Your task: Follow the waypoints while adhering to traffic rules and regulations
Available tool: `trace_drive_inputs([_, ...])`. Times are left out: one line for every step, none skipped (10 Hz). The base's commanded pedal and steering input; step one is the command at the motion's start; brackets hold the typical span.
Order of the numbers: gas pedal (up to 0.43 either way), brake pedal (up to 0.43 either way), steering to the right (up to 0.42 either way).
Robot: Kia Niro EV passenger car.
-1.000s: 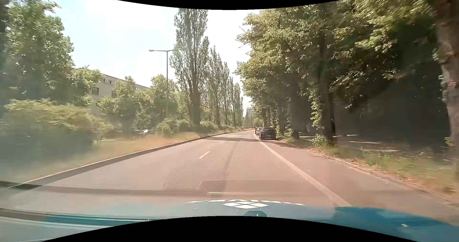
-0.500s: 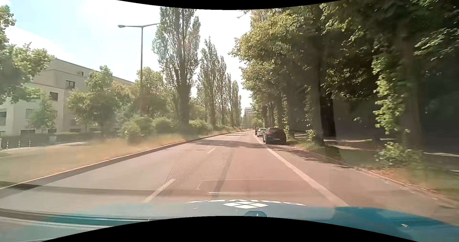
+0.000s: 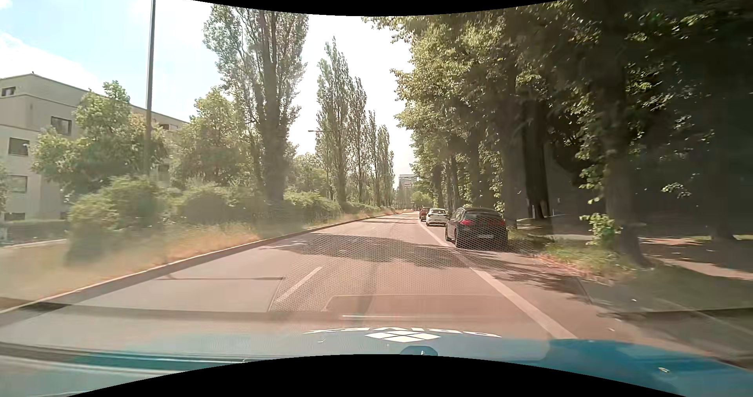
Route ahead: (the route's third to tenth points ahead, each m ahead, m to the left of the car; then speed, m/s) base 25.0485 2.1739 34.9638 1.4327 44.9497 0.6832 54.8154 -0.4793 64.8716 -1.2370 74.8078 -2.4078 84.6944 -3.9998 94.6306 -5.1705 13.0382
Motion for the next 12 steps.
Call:
trace_drive_inputs([0.169, 0.0, 0.003])
trace_drive_inputs([0.169, 0.0, 0.003])
trace_drive_inputs([0.169, 0.0, 0.003])
trace_drive_inputs([0.169, 0.0, 0.003])
trace_drive_inputs([0.169, 0.0, 0.004])
trace_drive_inputs([0.169, 0.0, 0.004])
trace_drive_inputs([0.169, 0.0, 0.005])
trace_drive_inputs([0.169, 0.0, 0.005])
trace_drive_inputs([0.169, 0.0, 0.005])
trace_drive_inputs([0.169, 0.0, 0.005])
trace_drive_inputs([0.169, 0.0, 0.006])
trace_drive_inputs([0.169, 0.0, 0.006])
